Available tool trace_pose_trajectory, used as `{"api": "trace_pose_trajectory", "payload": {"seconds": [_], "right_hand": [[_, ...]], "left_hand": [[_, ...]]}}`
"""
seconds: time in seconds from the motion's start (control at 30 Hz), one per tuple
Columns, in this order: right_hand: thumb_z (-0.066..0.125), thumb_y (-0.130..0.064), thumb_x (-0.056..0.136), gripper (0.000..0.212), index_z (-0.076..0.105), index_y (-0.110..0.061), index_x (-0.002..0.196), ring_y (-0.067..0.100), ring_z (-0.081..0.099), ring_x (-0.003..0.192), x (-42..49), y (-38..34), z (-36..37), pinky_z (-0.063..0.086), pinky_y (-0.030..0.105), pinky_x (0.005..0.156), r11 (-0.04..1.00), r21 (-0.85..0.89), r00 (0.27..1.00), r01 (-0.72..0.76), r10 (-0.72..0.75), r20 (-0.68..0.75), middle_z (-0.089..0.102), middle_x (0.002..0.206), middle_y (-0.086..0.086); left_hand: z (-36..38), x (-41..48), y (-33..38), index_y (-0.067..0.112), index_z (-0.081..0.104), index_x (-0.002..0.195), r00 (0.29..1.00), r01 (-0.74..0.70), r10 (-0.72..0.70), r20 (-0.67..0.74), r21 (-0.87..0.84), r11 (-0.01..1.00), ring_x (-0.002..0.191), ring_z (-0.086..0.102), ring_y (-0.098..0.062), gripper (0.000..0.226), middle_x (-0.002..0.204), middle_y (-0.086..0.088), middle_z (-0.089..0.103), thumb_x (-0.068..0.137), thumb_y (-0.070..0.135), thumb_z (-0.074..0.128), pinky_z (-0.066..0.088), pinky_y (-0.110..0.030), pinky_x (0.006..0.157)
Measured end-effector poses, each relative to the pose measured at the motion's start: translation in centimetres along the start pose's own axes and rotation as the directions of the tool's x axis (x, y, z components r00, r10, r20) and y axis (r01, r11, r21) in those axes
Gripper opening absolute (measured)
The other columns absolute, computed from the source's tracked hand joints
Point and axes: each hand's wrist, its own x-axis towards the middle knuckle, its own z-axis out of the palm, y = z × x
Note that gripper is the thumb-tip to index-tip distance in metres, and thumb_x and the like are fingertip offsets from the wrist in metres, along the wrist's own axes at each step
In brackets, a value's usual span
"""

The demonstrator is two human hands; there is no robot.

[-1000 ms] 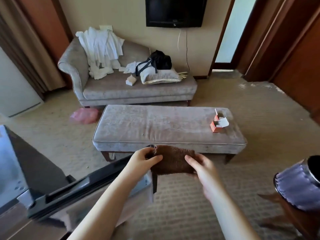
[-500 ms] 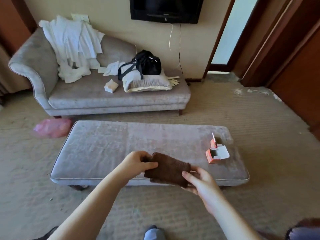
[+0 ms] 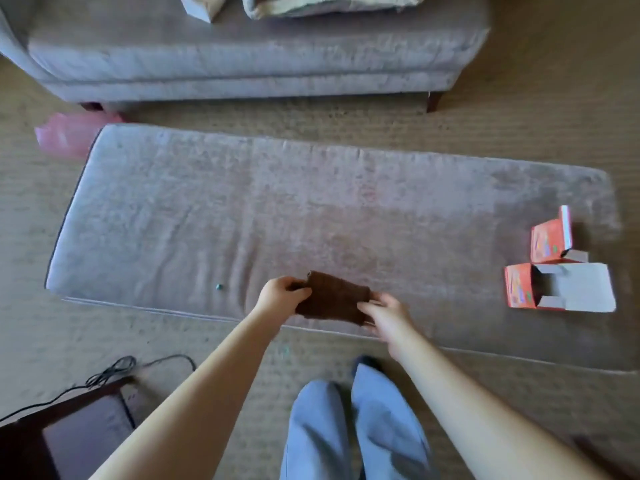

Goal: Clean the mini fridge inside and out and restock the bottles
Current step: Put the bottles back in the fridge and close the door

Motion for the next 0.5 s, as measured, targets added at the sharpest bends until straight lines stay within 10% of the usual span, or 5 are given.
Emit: {"api": "trace_pose_trajectory", "payload": {"seconds": [0.27,0.4,0.5], "right_hand": [[0.062,-0.01,0.09,0.038,0.057,-0.008,0.128,0.027,0.06,0.11,5.6,1.9,-0.8,0.046,0.039,0.1,0.935,-0.348,0.997,-0.069,0.073,0.001,0.063,0.12,0.013],[0.058,-0.013,0.093,0.044,0.05,-0.011,0.136,0.024,0.056,0.118,3.9,0.4,-0.4,0.043,0.031,0.099,0.842,-0.539,0.999,0.033,-0.027,0.019,0.056,0.133,0.009],[0.054,-0.017,0.094,0.038,0.052,-0.018,0.132,0.021,0.061,0.105,0.1,-1.7,-0.3,0.045,0.026,0.083,0.694,-0.7,0.985,0.169,-0.14,0.099,0.062,0.123,0.005]], "left_hand": [[4.6,3.1,-2.7,0.011,0.063,0.12,0.982,0.162,-0.162,0.095,0.008,0.987,0.067,0.054,-0.011,0.028,0.079,0.001,0.061,0.093,0.016,0.058,0.046,-0.023,0.064],[3.5,1.2,-0.8,0.018,0.041,0.143,0.991,0.126,-0.132,0.031,0.161,0.979,0.113,0.056,-0.019,0.051,0.134,-0.001,0.054,0.094,0.024,0.053,0.048,-0.031,0.094],[1.4,-2.7,1.4,0.019,0.044,0.141,0.999,0.039,-0.037,-0.013,0.408,0.912,0.117,0.055,-0.022,0.046,0.138,-0.003,0.052,0.095,0.025,0.048,0.046,-0.031,0.094]]}}
